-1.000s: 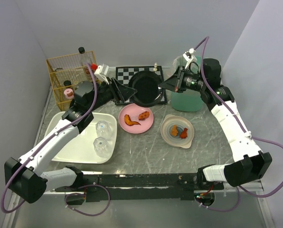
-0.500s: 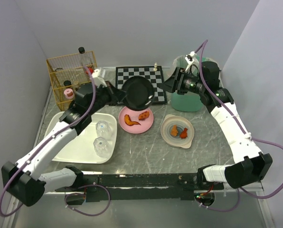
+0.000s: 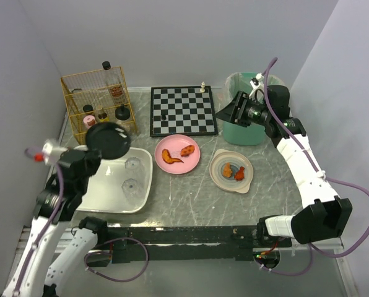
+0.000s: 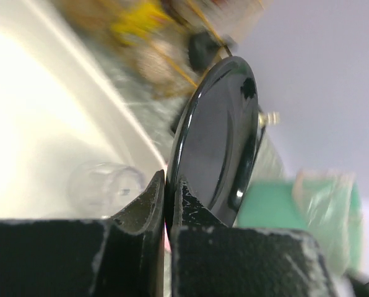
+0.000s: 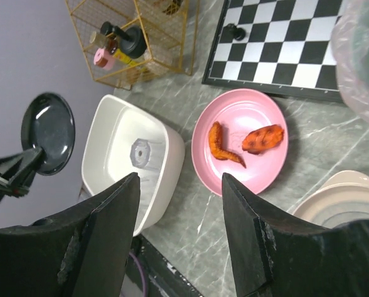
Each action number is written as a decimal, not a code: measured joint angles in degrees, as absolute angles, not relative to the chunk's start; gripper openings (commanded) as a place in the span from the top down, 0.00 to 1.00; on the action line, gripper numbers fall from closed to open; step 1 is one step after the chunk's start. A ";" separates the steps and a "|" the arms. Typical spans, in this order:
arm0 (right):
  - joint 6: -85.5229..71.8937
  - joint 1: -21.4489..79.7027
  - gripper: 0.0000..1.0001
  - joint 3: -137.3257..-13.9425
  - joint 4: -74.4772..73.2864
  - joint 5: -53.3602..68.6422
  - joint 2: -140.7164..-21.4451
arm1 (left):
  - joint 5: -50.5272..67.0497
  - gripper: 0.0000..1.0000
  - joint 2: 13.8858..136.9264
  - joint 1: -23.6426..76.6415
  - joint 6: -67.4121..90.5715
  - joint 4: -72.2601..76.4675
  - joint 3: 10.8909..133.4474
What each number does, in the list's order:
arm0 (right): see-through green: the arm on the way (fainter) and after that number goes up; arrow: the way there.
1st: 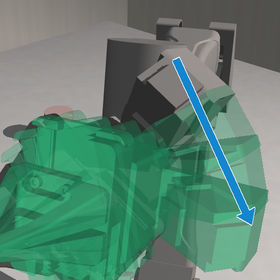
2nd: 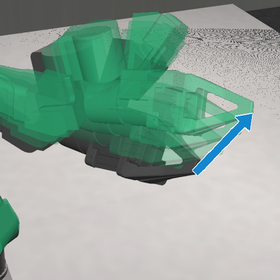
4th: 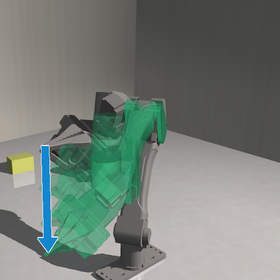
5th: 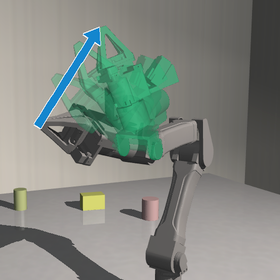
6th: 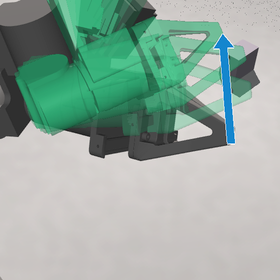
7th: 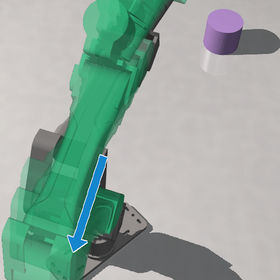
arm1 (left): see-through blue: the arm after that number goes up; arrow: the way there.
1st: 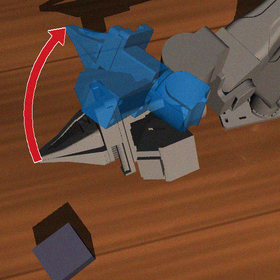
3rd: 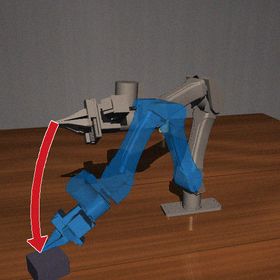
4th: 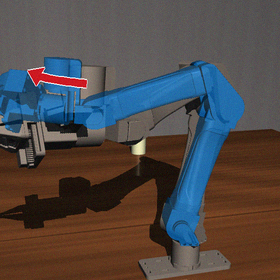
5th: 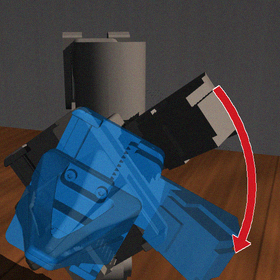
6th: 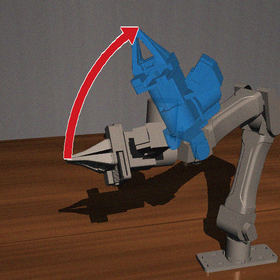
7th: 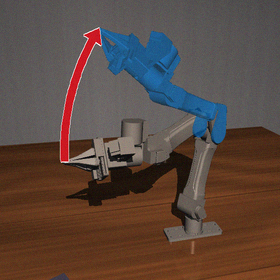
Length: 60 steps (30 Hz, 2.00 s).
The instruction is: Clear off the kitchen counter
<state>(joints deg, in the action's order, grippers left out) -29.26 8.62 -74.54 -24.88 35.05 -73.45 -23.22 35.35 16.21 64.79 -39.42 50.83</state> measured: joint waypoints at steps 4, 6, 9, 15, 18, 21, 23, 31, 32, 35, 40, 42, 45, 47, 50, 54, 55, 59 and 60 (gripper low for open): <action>-30.24 8.62 0.38 -73.78 -23.20 37.10 -74.37 | -32.23 0.99 27.83 16.19 79.24 -52.31 49.80; -30.61 8.62 0.38 -73.43 -23.09 37.85 -74.50 | -35.33 0.99 25.93 16.19 85.23 -57.71 49.19; -31.09 8.62 0.38 -73.01 -22.63 38.94 -74.63 | -38.65 0.99 25.52 16.19 91.85 -63.79 48.36; -31.70 8.62 0.38 -72.73 -21.82 39.99 -74.98 | -42.02 0.99 30.17 16.19 98.28 -68.58 46.11; -31.70 8.60 0.38 -72.73 -21.80 39.99 -75.00 | -41.89 0.96 33.12 16.19 98.80 -67.57 43.51; -31.70 8.58 0.38 -72.73 -21.78 39.99 -75.02 | -41.63 0.90 34.57 16.21 99.07 -66.13 40.32; -31.70 8.58 0.38 -72.66 -21.69 40.03 -75.05 | -41.34 0.90 35.35 16.19 99.59 -65.58 38.65; -32.34 8.58 0.39 -71.05 -20.16 41.12 -75.75 | -41.54 0.86 36.29 15.97 102.61 -63.26 34.65; -32.36 8.58 0.39 -70.89 -20.14 41.28 -75.90 | -41.78 0.85 36.80 15.73 102.91 -63.09 34.61; -32.38 8.56 0.39 -70.74 -20.14 41.47 -76.09 | -41.95 0.82 38.26 14.72 102.96 -62.28 34.54; -32.36 8.56 0.39 -70.72 -20.12 41.56 -76.09 | -41.82 0.82 39.94 10.02 101.08 -58.46 33.41; -32.34 8.56 0.39 -70.72 -20.12 41.65 -76.09 | -41.32 0.81 40.38 7.03 99.07 -56.18 32.67; -32.36 8.51 0.39 -70.67 -20.12 41.69 -76.09 | -39.90 0.68 40.73 2.96 95.77 -52.90 31.55; -32.36 8.47 0.39 -70.59 -20.05 41.71 -76.09 | -38.85 0.55 41.01 0.36 93.38 -51.05 31.14; -32.36 8.47 0.39 -70.11 -19.86 41.78 -76.09 | -37.54 0.34 41.47 -2.13 90.98 -48.66 31.07; -32.38 8.47 0.39 -70.04 -19.66 41.95 -76.14 | -35.18 0.13 42.22 -3.92 88.77 -45.91 29.91; -32.38 8.47 0.39 -70.04 -19.66 42.02 -76.14 | -34.59 0.10 42.39 -4.12 88.55 -45.36 29.58; -32.36 8.47 0.39 -70.04 -19.68 42.13 -76.20 | -33.39 0.03 42.61 -4.54 87.72 -44.49 29.21; -32.36 8.47 0.39 -70.04 -19.66 42.13 -76.20 | -33.26 0.01 42.59 -4.62 87.66 -44.31 29.21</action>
<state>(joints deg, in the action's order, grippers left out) -32.36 8.47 -70.04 -19.66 42.13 -76.20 -33.26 42.59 -4.62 87.66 -44.31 29.21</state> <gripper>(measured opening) 0.612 0.949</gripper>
